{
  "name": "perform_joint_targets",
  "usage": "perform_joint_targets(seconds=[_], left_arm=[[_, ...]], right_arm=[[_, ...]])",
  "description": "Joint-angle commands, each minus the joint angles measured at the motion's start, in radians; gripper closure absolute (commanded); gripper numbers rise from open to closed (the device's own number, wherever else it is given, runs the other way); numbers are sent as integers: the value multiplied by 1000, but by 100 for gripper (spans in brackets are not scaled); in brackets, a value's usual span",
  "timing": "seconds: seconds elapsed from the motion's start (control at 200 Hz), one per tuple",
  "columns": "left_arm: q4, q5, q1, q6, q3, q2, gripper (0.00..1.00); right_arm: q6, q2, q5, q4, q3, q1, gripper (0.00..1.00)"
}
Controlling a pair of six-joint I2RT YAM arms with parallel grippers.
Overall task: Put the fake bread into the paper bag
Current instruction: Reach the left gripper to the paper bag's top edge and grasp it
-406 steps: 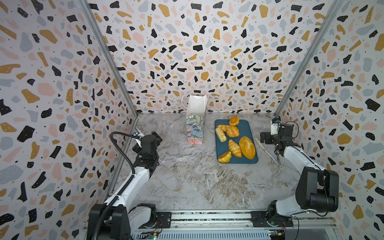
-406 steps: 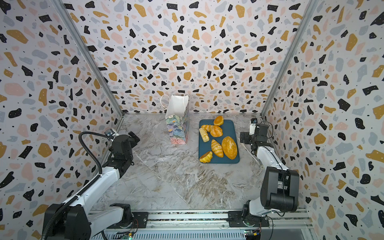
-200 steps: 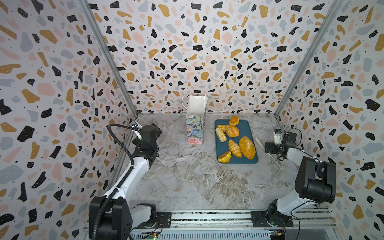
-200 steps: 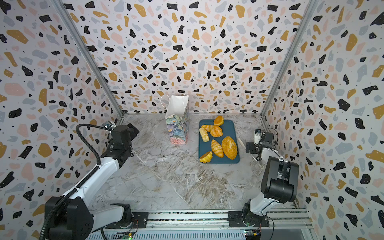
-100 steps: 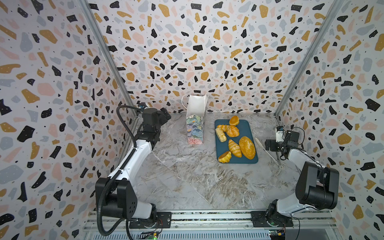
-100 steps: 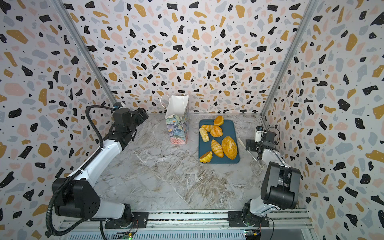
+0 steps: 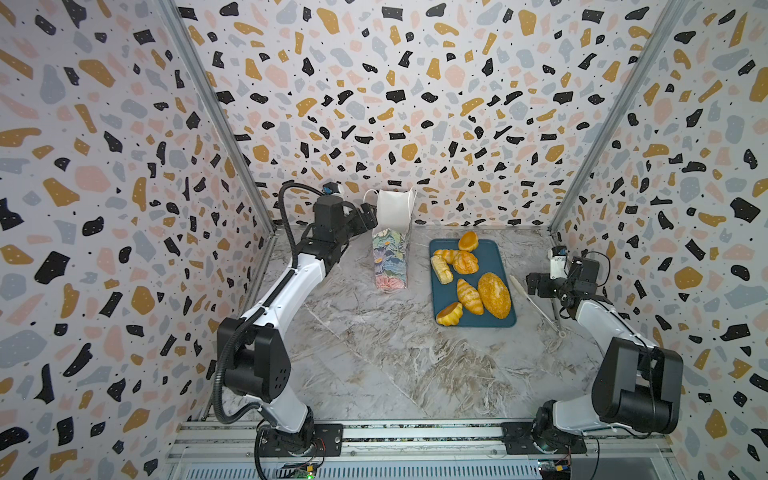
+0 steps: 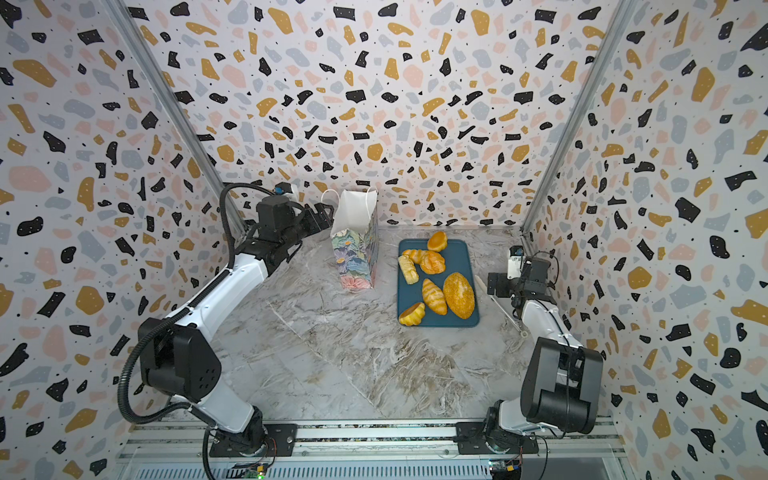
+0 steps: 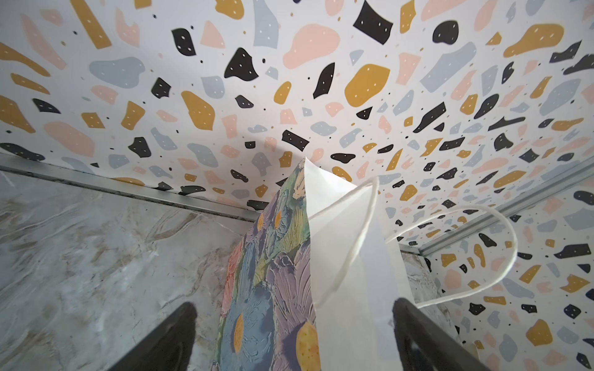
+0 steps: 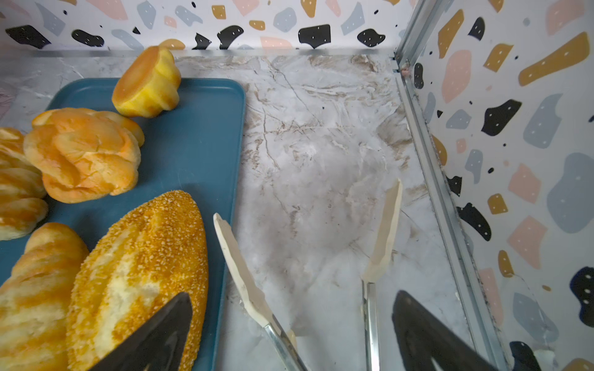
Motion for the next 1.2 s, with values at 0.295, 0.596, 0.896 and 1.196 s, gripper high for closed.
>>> perform_joint_targets(seconds=[0.295, 0.596, 0.896, 1.196], left_arm=[[-32, -34, -30, 55, 128, 66, 33], [-235, -69, -40, 92, 269, 160, 22], [-323, -84, -51, 123, 323, 211, 22], [-334, -107, -64, 132, 343, 227, 46]], right_arm=[[34, -41, -26, 6, -4, 5, 1], [44, -47, -17, 5, 1, 5, 1], [60, -63, -32, 15, -2, 5, 1], [64, -57, -26, 22, -8, 5, 1]])
